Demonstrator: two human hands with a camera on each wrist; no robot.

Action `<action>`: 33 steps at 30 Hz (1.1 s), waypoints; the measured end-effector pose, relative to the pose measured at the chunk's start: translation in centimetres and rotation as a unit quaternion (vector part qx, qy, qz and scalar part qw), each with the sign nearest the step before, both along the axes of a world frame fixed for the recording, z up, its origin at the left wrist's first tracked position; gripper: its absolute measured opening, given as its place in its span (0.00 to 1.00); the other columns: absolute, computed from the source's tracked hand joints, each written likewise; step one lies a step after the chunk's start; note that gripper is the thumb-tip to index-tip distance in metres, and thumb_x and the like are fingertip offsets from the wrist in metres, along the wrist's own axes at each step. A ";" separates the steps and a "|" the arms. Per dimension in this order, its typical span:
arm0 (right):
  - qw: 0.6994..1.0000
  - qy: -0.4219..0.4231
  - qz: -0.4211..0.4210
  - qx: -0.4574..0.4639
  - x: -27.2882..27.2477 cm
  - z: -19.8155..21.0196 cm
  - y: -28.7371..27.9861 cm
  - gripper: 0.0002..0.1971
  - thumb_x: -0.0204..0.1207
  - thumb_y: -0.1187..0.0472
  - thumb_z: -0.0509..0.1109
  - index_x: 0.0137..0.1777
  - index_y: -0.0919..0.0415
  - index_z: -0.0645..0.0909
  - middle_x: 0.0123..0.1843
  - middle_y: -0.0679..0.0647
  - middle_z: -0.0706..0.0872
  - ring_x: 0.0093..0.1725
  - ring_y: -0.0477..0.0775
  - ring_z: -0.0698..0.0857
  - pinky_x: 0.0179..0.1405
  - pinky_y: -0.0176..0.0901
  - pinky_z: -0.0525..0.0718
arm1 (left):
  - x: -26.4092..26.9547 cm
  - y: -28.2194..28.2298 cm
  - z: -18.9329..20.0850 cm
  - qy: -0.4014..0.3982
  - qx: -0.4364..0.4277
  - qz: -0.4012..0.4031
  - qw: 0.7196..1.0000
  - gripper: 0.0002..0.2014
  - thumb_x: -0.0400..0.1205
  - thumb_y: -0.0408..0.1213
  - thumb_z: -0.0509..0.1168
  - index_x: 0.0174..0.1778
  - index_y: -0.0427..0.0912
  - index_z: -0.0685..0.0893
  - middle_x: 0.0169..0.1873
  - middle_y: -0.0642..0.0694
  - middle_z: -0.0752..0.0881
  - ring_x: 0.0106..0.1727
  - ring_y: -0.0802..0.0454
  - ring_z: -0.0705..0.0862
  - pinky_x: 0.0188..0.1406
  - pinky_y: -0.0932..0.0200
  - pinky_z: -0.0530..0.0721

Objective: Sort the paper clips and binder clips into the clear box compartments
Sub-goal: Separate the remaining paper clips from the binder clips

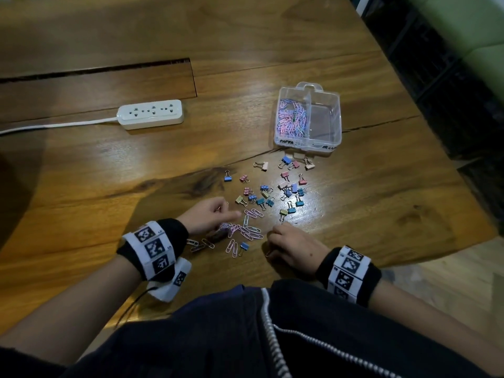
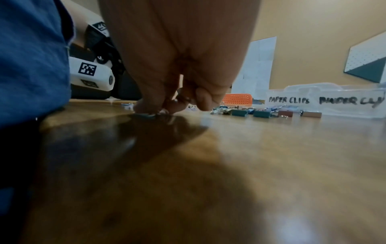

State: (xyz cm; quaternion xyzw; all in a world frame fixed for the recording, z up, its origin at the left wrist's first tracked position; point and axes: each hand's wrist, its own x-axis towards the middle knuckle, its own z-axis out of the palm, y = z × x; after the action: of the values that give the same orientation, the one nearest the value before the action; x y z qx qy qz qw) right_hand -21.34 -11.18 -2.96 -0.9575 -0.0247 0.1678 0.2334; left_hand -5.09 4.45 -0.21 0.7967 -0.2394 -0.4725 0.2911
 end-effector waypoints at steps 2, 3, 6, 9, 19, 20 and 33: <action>1.000 -0.014 -0.015 -0.009 0.3 -0.1 0.0 0.15 0.80 0.56 0.59 0.60 0.62 0.78 0.59 0.56 0.78 0.58 0.53 0.74 0.59 0.37 0.71 | -0.9 0.4 -0.2 -0.114 0.054 -0.132 0.983 0.17 0.72 0.50 0.71 0.47 0.47 0.74 0.43 0.51 0.77 0.43 0.55 0.75 0.43 0.61 0.75; 0.999 -0.014 -0.027 -0.012 0.5 0.0 0.0 0.15 0.80 0.56 0.58 0.60 0.62 0.77 0.59 0.56 0.78 0.58 0.52 0.74 0.57 0.34 0.69 | -1.3 0.5 -0.4 -0.159 0.083 -0.185 0.966 0.24 0.69 0.52 0.73 0.55 0.47 0.74 0.50 0.51 0.77 0.50 0.54 0.77 0.49 0.60 0.76; 0.993 0.009 -0.111 0.043 0.8 0.6 -0.2 0.10 0.80 0.59 0.58 0.53 0.62 0.77 0.53 0.53 0.78 0.53 0.49 0.76 0.50 0.24 0.68 | -2.0 0.5 -0.8 -0.231 0.109 -0.235 0.938 0.33 0.68 0.55 0.73 0.66 0.48 0.71 0.62 0.48 0.77 0.60 0.51 0.77 0.54 0.59 0.78; 0.948 0.007 -0.261 0.184 0.9 1.4 -0.4 0.05 0.79 0.66 0.60 0.49 0.64 0.77 0.46 0.50 0.81 0.43 0.39 0.78 0.35 0.20 0.72 | -2.0 0.4 -1.1 -0.247 0.094 -0.222 0.938 0.24 0.74 0.51 0.69 0.63 0.46 0.74 0.60 0.46 0.78 0.57 0.51 0.78 0.51 0.59 0.78; 0.775 0.115 -0.402 0.474 0.9 2.7 -1.3 0.14 0.78 0.73 0.52 0.36 0.61 0.75 0.34 0.53 0.78 0.27 0.44 0.76 0.26 0.30 0.73 | -1.0 -0.5 -1.0 -0.246 0.055 -0.188 0.949 0.14 0.83 0.44 0.59 0.56 0.38 0.80 0.50 0.45 0.73 0.51 0.51 0.73 0.52 0.60 0.73; 0.803 0.119 -0.382 0.442 1.0 2.6 -1.0 0.13 0.79 0.70 0.55 0.35 0.59 0.75 0.33 0.51 0.77 0.29 0.44 0.75 0.28 0.32 0.72 | -0.9 -0.5 -0.9 -0.223 0.040 -0.165 0.960 0.14 0.83 0.44 0.58 0.56 0.37 0.80 0.48 0.46 0.72 0.50 0.53 0.71 0.50 0.62 0.72; 0.993 0.078 -0.091 0.009 0.7 0.9 0.6 0.18 0.75 0.56 0.66 0.63 0.61 0.76 0.60 0.54 0.71 0.60 0.53 0.71 0.62 0.42 0.70 | 1.2 -0.1 1.8 0.290 -0.154 0.209 0.921 0.12 0.81 0.28 0.48 0.35 0.41 0.73 0.26 0.46 0.77 0.19 0.58 0.76 0.15 0.68 0.74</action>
State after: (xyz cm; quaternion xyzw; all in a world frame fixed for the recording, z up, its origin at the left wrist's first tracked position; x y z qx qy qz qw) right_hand -20.62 -10.56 -2.03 -0.9376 0.0793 0.2196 0.2577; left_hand -3.85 4.39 1.56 0.6020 -0.0429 -0.5687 0.5589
